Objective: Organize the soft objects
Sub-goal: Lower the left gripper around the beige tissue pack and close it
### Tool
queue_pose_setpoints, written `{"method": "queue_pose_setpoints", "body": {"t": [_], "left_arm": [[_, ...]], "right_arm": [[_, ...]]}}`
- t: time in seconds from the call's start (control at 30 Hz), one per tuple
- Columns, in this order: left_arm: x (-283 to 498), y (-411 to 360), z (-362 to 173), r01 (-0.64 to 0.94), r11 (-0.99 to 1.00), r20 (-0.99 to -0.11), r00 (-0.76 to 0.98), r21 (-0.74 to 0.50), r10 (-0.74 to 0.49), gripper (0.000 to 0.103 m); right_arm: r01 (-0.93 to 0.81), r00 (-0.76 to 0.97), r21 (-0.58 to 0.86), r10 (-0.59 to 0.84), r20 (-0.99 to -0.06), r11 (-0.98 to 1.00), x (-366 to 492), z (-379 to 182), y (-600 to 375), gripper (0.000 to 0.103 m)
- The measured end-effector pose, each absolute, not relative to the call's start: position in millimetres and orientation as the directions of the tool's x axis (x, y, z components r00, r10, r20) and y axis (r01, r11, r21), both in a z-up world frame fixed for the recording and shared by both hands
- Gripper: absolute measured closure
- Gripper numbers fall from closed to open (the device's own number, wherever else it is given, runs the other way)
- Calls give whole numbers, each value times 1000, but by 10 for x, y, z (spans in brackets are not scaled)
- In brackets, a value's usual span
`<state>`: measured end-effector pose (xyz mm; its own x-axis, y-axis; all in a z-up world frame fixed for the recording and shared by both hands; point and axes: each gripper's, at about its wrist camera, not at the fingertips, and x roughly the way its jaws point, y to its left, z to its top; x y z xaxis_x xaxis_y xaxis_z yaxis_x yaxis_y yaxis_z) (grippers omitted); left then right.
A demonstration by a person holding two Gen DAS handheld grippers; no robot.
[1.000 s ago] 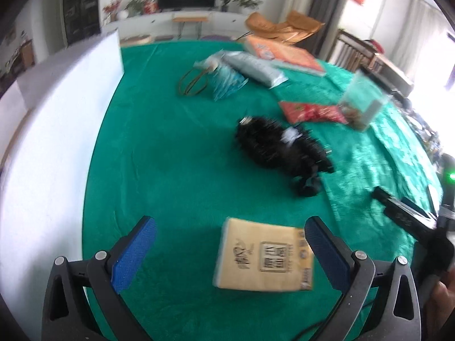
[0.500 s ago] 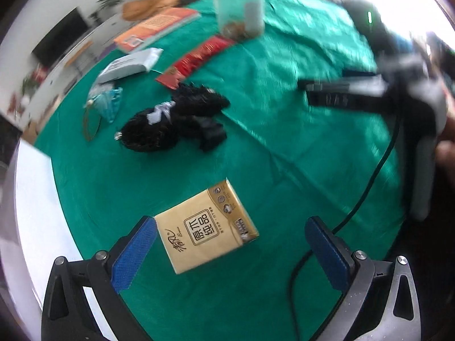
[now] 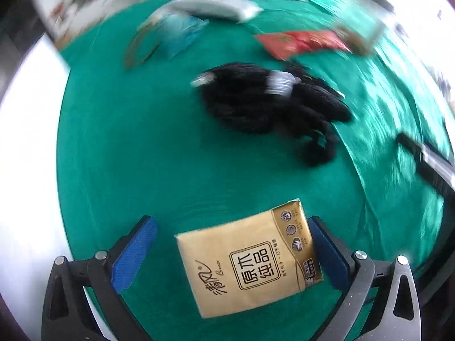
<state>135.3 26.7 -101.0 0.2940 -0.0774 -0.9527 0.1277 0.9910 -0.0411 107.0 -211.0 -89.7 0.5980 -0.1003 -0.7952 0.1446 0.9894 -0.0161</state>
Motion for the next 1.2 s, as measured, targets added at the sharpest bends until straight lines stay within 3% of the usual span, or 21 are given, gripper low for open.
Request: {"method": "queue_pose_setpoints", "body": {"t": [0.1,0.2,0.4,0.5,0.63,0.93,1.07,1.2], "left_arm": [[1303,274,-859,196,976,-933,323,-99,-159,0],[1201,131,-764,331,941,-928,323,-72,-185,0],[1030,-215,-893,578,810,-955,284,97,-88,0],[985,-227,-905,620,773,-957,284,135,-61,0],[1063,-140,-909,560,821,-960,275,110,-59,0],[1317,484,-940,139,989,-944,331,55,6,1],[1320,577,-933,127,992,-949,312,-12,-51,1],[1275,440,-909,199,980,-949,311,25,-39,1]], "right_arm": [[145,598,-16,-100,-795,989,1070,-898,-2109,13],[145,598,-16,-100,-795,989,1068,-895,-2112,13],[145,598,-16,-100,-795,989,1070,-897,-2109,13],[145,598,-16,-100,-795,989,1068,-896,-2112,13],[145,598,-16,-100,-795,989,1067,-895,-2114,13],[145,598,-16,-100,-796,989,1068,-896,-2112,13],[145,597,-16,-100,-796,989,1072,-899,-2107,13],[146,597,-16,-100,-796,989,1072,-899,-2107,13]]}}
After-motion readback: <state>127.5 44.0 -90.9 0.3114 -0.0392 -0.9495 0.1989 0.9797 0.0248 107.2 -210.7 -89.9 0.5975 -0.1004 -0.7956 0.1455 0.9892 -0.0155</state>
